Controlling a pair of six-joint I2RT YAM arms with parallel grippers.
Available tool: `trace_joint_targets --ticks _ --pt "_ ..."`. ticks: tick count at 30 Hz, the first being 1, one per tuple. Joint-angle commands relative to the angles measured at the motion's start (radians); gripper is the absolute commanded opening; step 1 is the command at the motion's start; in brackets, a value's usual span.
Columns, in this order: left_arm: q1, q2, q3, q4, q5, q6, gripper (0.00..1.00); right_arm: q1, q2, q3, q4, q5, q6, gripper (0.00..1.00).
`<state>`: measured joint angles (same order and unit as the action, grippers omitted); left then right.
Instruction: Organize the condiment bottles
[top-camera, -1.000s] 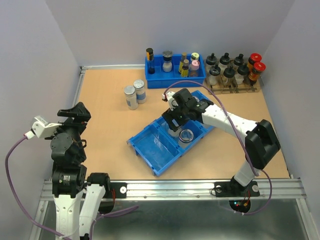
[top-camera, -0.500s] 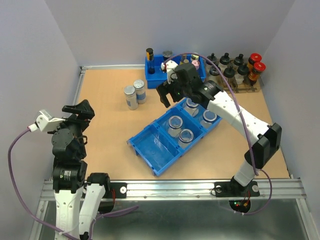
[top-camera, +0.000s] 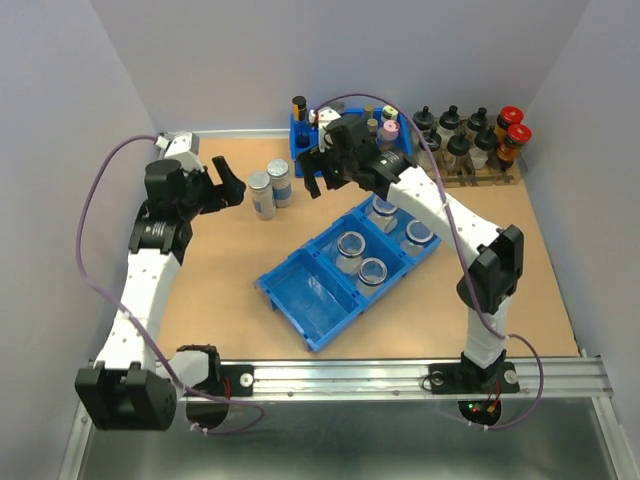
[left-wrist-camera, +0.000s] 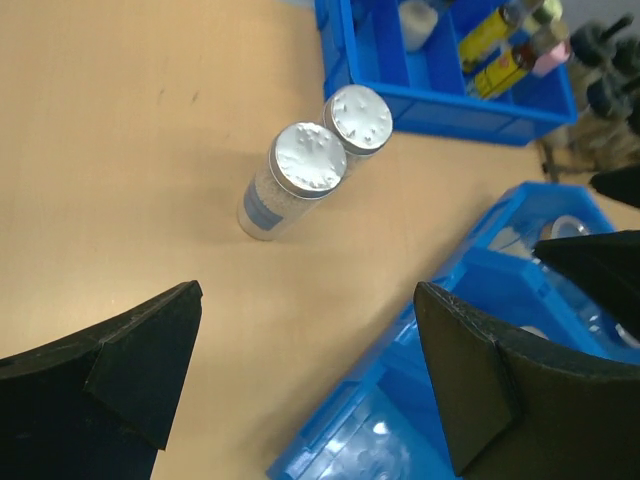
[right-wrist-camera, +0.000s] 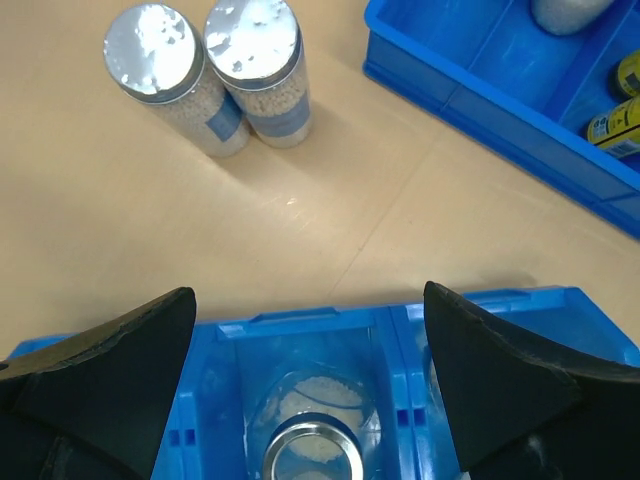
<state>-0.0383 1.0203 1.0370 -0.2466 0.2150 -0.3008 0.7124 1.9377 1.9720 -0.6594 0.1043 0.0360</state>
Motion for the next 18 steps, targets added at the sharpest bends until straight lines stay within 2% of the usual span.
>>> trace_joint_targets --ticks 1,3,8,11,16,18 --pt "-0.002 0.114 0.121 0.015 0.161 0.253 0.99 -0.001 -0.164 -0.074 0.024 0.023 0.065 1.0" --pt "-0.002 0.197 0.164 -0.002 0.214 0.326 0.99 -0.001 -0.238 -0.119 0.024 0.017 0.094 1.0" --pt "-0.024 0.323 0.233 0.012 0.29 0.385 0.99 -0.001 -0.365 -0.263 0.021 0.018 0.122 1.0" --pt "-0.08 0.417 0.287 -0.032 0.189 0.446 0.98 -0.001 -0.417 -0.311 0.011 0.029 0.125 1.0" --pt "-0.144 0.54 0.331 -0.056 0.068 0.465 0.96 -0.001 -0.454 -0.344 -0.012 0.043 0.127 1.0" --pt "-0.164 0.558 0.348 -0.053 -0.044 0.46 0.96 -0.001 -0.471 -0.352 -0.022 0.052 0.125 1.0"
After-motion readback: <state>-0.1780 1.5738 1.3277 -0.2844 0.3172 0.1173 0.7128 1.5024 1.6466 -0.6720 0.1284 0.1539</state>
